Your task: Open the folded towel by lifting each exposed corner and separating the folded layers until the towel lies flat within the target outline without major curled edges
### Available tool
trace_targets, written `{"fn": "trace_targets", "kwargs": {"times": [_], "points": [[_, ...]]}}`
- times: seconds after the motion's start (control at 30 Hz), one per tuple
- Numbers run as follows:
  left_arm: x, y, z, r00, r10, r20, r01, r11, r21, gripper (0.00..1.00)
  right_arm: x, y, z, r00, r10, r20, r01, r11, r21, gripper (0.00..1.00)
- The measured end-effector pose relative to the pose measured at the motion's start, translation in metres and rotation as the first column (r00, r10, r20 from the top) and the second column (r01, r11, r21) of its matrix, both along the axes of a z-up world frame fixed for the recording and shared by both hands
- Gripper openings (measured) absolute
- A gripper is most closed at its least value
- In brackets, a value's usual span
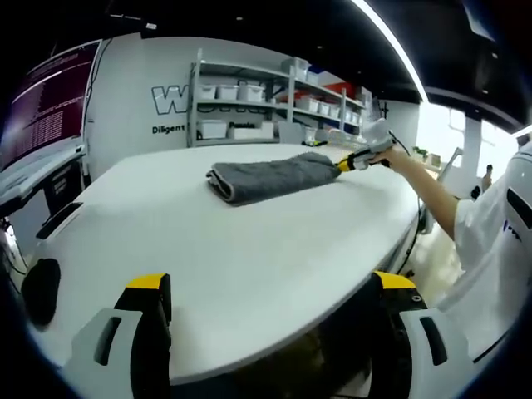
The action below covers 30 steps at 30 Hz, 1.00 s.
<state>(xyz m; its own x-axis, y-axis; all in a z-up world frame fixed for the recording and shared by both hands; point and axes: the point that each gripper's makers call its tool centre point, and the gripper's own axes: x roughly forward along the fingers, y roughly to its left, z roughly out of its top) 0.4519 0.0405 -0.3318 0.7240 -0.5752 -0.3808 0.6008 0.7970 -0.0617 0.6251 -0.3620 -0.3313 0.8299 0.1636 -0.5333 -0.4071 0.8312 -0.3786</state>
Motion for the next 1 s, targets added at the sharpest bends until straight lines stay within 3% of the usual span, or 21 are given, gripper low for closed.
{"fn": "trace_targets", "kwargs": {"times": [1.0], "points": [[0.0,-0.001,-0.002,1.0,0.001,-0.008,-0.001,1.0,0.01,0.97,-0.002,-0.007,-0.011,1.0,0.007,-0.018,-0.007,1.0,0.0,0.04]]}}
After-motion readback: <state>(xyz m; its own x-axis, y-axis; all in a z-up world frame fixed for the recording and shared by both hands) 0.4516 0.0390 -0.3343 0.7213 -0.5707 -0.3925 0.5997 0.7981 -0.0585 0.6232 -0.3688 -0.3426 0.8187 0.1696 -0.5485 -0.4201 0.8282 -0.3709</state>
